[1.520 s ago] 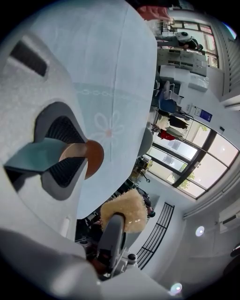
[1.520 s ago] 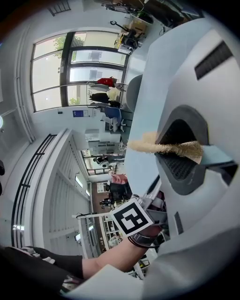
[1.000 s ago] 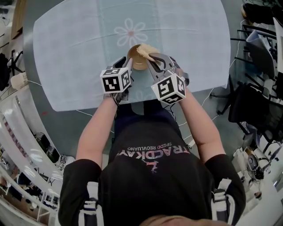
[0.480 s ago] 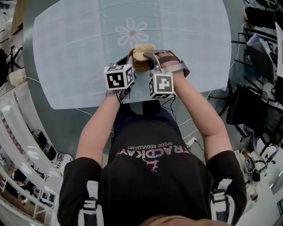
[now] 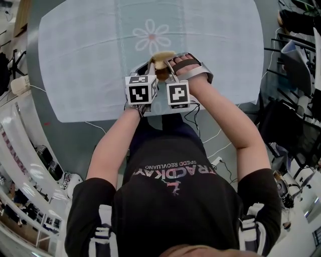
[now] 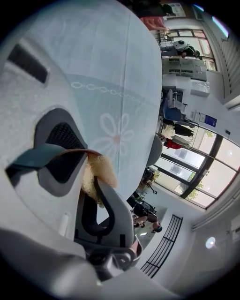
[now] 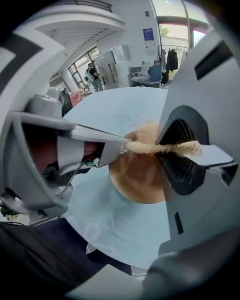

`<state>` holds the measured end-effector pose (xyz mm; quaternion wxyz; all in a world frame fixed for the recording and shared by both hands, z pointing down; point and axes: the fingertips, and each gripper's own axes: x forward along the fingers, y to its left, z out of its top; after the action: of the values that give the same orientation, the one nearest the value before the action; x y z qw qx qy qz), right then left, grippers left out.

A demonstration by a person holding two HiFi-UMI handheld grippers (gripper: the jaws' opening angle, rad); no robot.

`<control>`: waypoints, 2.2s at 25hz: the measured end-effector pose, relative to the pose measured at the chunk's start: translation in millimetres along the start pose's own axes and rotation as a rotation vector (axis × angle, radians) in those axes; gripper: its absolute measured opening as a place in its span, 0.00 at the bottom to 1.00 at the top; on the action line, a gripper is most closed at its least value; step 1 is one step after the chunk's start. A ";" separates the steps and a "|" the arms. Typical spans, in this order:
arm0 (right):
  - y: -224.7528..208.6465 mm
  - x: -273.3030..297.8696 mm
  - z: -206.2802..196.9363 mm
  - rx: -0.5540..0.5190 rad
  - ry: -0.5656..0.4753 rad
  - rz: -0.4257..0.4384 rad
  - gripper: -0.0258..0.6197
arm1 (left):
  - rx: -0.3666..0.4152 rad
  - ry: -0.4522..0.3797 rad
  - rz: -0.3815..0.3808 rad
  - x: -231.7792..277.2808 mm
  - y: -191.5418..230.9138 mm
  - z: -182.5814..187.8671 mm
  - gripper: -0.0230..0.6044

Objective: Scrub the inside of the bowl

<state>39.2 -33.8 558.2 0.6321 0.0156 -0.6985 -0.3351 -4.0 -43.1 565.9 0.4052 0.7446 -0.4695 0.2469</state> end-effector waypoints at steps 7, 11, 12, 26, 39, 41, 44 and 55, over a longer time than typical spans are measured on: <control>2.1 4.3 -14.9 -0.044 0.087 0.063 0.09 | 0.092 -0.048 0.030 -4.5 -7.5 3.4 0.09; 12.7 -0.2 -20.2 -0.012 0.120 0.128 0.09 | 0.123 -0.081 0.053 -6.7 -9.7 7.4 0.09; 15.3 -1.6 -20.9 0.002 0.120 0.142 0.09 | 0.133 -0.087 0.055 -6.8 -10.4 8.3 0.09; 43.6 -18.4 -10.6 0.010 0.078 0.255 0.09 | 0.128 -0.111 0.069 -7.5 -11.5 10.8 0.08; 44.4 -25.6 31.5 0.239 -0.090 0.231 0.09 | 0.017 -0.116 0.086 -7.0 -4.0 3.9 0.08; 43.6 -26.6 31.9 0.230 -0.095 0.224 0.09 | -0.006 -0.115 0.084 -5.9 1.1 5.7 0.08; 48.4 -27.3 25.8 0.165 -0.065 0.234 0.09 | 0.039 -0.111 0.074 -6.7 -3.4 7.9 0.08; 48.7 -23.7 -20.0 -0.099 0.059 0.192 0.09 | 0.142 -0.117 0.080 -10.8 -12.9 8.5 0.08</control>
<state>81.4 5.5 560.8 0.6817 -0.0725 -0.6604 -0.3064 2.7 -41.8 548.4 0.3132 0.7652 -0.5031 0.2515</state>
